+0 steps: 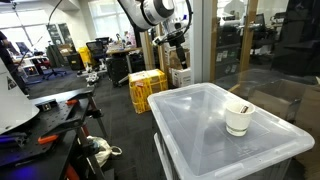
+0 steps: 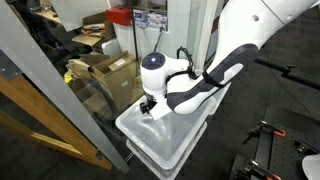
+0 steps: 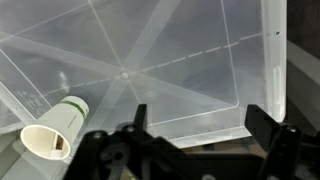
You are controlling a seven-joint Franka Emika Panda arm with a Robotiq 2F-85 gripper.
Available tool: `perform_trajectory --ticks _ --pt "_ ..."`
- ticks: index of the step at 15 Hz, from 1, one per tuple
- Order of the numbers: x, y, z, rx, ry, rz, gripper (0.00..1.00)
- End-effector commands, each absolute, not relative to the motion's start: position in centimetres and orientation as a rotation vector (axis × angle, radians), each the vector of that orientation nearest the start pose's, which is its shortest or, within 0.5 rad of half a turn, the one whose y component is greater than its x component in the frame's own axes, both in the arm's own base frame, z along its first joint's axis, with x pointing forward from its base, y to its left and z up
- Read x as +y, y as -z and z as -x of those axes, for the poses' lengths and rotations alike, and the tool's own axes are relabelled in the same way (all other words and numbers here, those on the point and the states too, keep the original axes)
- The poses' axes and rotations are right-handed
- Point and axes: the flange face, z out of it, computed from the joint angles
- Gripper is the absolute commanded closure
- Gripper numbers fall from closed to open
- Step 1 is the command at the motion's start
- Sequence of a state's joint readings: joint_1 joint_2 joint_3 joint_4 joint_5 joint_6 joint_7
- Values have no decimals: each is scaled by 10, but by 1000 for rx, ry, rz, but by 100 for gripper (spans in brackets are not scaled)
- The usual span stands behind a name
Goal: Put the marker inside the mug cup
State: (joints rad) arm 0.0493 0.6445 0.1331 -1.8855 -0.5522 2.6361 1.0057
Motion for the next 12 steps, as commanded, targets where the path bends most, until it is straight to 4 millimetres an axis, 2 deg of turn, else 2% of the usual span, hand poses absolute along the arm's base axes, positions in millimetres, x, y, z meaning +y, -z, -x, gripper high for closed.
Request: perform_trajectory --ticks 1,7,8,12 --pt "124 -190 -614 403 249 3188 0" --pt "124 -192 -609 171 89 3171 0" --pt "124 -182 -618 227 133 3158 0" --pt "126 -182 -617 182 119 3162 0"
